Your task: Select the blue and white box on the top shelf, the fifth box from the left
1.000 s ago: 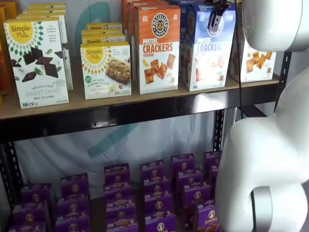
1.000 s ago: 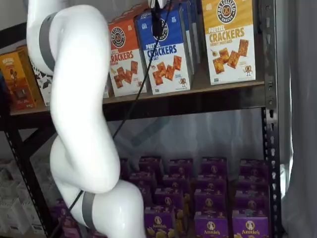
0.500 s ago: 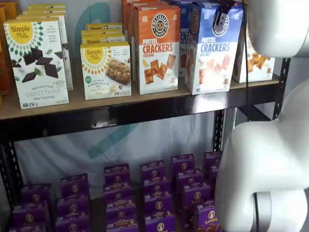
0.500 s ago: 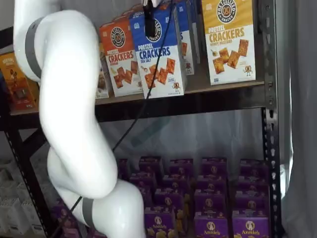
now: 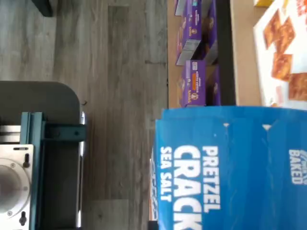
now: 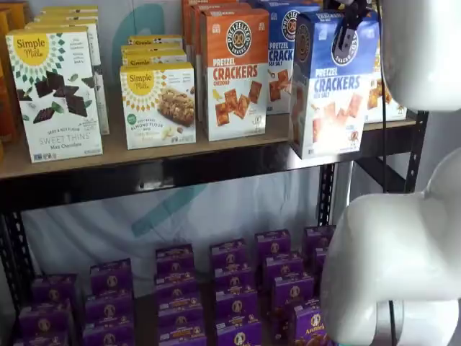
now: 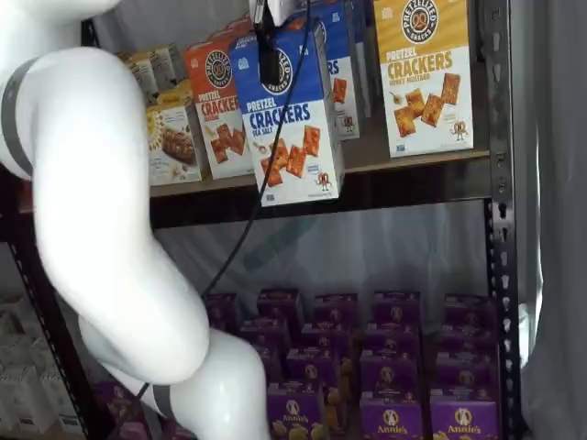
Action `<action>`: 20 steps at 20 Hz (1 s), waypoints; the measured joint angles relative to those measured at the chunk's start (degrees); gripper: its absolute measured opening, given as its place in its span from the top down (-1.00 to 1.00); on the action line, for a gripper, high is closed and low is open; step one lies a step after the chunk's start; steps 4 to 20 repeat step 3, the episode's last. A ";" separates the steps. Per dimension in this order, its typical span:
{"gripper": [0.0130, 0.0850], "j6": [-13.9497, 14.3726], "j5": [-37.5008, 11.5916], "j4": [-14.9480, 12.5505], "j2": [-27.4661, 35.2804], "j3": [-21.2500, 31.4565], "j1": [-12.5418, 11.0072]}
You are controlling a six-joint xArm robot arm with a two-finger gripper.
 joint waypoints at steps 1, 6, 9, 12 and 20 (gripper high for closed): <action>-0.22 -0.35 0.13 -0.03 -0.61 0.66 -0.34; -0.22 -0.95 0.19 -0.13 -1.63 1.79 -0.89; -0.22 -0.95 0.19 -0.13 -1.63 1.79 -0.89; -0.22 -0.95 0.19 -0.13 -1.63 1.79 -0.89; -0.22 -0.95 0.19 -0.13 -1.63 1.79 -0.89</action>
